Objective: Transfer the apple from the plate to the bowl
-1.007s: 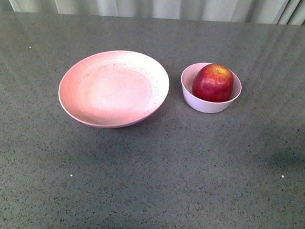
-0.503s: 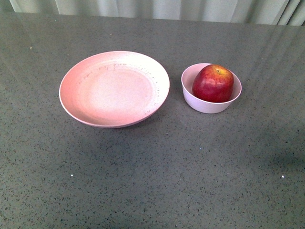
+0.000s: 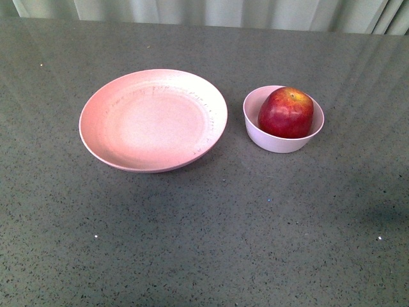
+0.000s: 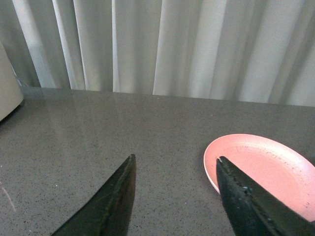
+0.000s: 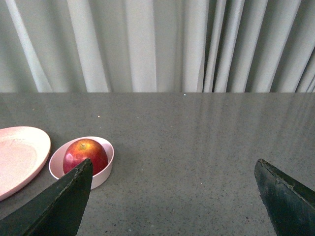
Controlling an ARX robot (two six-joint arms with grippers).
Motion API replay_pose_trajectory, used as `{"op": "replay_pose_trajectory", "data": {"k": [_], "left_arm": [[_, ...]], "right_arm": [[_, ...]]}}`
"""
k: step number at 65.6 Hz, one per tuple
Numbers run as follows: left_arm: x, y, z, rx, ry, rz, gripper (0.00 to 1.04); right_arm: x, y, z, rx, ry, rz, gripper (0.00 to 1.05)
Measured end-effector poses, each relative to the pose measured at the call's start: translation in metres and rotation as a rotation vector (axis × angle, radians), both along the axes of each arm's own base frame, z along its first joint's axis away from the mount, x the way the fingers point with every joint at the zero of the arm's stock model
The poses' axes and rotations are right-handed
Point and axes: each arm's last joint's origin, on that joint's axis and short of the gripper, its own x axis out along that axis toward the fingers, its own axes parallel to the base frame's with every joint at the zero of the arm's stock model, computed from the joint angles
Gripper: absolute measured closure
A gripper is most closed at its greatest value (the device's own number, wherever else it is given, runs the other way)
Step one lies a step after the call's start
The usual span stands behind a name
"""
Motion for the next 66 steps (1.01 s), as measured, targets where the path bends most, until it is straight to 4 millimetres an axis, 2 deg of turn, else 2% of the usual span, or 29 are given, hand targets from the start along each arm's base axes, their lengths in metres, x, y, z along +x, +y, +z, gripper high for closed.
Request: {"op": "replay_pose_trajectory", "data": {"k": [12, 14, 18, 66], "left_arm": [[0.0, 0.0, 0.0, 0.0, 0.0, 0.0, 0.1], [0.0, 0.0, 0.0, 0.002, 0.0, 0.0, 0.07], [0.0, 0.0, 0.0, 0.002, 0.0, 0.0, 0.1], [0.0, 0.0, 0.0, 0.002, 0.0, 0.0, 0.09]], "right_arm": [[0.0, 0.0, 0.0, 0.0, 0.0, 0.0, 0.09], [0.0, 0.0, 0.0, 0.0, 0.0, 0.0, 0.09], [0.0, 0.0, 0.0, 0.0, 0.0, 0.0, 0.09], [0.0, 0.0, 0.0, 0.0, 0.0, 0.0, 0.09]]}}
